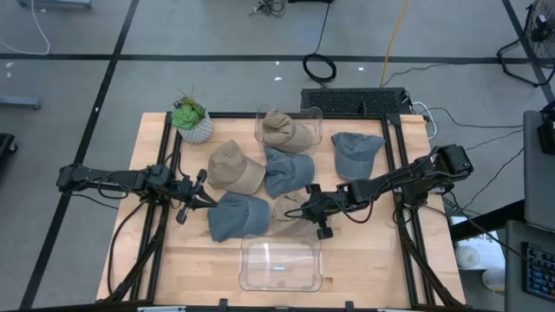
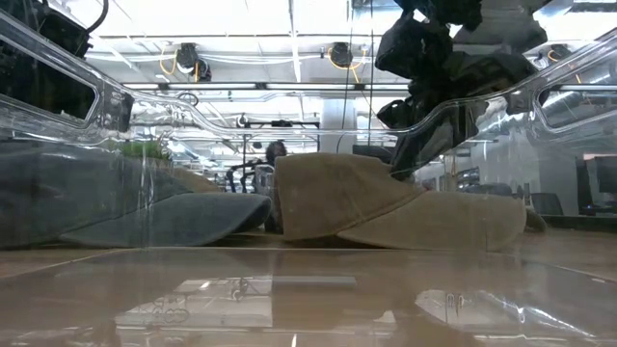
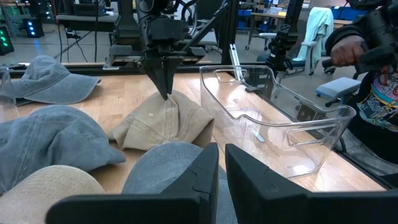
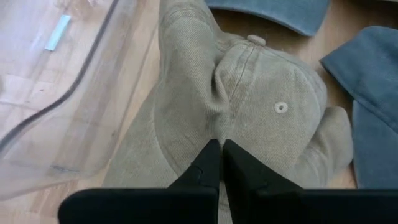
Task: Pick & Place hat
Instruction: Put the bottom brown cap into the top transparent bin
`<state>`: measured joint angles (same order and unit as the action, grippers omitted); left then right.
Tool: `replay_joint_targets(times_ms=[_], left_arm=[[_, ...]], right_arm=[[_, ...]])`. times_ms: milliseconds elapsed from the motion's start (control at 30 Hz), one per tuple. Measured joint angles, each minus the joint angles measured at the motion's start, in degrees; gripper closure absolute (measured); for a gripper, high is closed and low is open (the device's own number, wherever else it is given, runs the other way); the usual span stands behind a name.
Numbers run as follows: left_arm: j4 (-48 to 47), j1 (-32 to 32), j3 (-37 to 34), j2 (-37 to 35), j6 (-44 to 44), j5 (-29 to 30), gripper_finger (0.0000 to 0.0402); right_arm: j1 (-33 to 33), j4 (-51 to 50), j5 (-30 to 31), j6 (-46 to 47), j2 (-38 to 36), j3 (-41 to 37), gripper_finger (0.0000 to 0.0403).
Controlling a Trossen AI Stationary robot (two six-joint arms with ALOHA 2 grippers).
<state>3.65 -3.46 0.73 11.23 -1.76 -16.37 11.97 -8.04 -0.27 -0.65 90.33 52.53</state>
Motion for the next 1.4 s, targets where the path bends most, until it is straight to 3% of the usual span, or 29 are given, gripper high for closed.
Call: replay_joint_targets(times_ms=[500,1400], left_arm=[[-0.01,0.00,0.00,0.02,0.02,-0.01,0.0364],[-0.01,0.00,0.00,0.02,0.00,-0.01,0.0364]], right_arm=[[0.00,-0.25,-1.51,0.92,-1.26,-0.02,0.0403],[-0.33,-1.55,0.34,-3.38,-16.25,-0.07,0.0403]])
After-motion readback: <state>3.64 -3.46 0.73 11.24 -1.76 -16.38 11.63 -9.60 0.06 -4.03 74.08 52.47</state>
